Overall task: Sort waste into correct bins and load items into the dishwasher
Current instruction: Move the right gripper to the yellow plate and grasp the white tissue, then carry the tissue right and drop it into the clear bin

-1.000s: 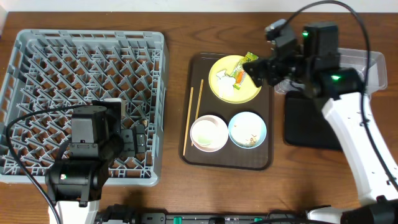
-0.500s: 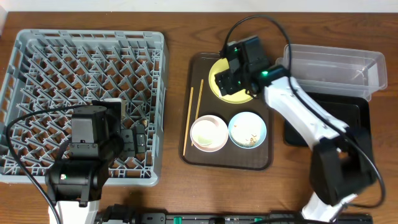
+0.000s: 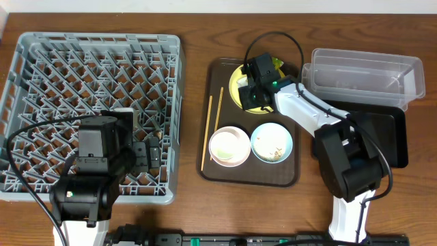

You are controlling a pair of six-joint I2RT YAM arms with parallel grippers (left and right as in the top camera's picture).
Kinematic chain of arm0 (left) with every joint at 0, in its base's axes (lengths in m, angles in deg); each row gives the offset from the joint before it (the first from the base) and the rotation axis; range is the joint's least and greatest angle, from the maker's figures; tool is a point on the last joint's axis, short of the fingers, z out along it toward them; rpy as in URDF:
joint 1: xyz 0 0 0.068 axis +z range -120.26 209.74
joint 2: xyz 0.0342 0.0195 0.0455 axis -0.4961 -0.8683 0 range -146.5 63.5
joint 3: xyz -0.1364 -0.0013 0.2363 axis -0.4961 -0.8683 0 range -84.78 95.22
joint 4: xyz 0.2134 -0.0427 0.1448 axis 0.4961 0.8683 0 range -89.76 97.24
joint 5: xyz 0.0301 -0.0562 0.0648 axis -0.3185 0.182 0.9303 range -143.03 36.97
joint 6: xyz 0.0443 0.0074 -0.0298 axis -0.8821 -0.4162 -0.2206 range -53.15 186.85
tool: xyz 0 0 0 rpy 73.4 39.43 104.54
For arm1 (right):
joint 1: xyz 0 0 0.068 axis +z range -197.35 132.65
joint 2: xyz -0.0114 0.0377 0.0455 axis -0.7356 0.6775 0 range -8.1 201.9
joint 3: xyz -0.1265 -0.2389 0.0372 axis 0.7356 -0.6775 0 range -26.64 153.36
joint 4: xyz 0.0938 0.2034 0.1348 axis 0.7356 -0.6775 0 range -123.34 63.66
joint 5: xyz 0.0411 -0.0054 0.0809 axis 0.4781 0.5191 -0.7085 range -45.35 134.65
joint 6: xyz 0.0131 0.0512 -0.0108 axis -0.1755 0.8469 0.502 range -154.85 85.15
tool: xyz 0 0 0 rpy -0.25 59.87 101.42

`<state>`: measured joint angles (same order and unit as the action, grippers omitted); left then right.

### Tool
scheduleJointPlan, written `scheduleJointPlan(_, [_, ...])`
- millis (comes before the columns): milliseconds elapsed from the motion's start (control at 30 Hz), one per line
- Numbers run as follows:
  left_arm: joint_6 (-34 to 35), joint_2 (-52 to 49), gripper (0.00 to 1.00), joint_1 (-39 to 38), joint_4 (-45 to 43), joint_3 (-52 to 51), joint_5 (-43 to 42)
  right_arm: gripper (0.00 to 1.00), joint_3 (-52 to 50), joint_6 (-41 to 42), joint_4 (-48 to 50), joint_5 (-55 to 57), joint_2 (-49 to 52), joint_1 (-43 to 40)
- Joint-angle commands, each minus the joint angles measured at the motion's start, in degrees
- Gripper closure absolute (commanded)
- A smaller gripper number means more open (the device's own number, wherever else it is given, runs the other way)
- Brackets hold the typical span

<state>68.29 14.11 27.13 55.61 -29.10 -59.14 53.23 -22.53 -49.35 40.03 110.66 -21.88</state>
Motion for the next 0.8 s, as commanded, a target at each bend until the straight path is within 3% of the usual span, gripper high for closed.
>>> scheduleJointPlan(0, [0.1,0.0,0.05,0.3,0.1,1.3,-0.8,0.79,0.9,1.0,0.8,0.3,-0.2,0.8])
scheduleJointPlan(100, [0.1,0.0,0.05,0.3,0.1,1.3,-0.8,0.95,1.0,1.0,0.7,0.3,-0.9,0.5])
scheduleJointPlan(167, [0.1,0.0,0.05,0.3,0.1,1.3,-0.8,0.98,1.0,1.0,0.1,0.3,-2.5,0.1])
scheduleJointPlan(567, [0.1,0.0,0.05,0.3,0.1,1.3,-0.8,0.99,1.0,1.0,-8.3,9.8,-25.4,-10.4])
scheduleJointPlan(767, [0.1,0.0,0.05,0.3,0.1,1.3,-0.8,0.99,1.0,3.9,-16.2,13.9,-29.3,-20.3])
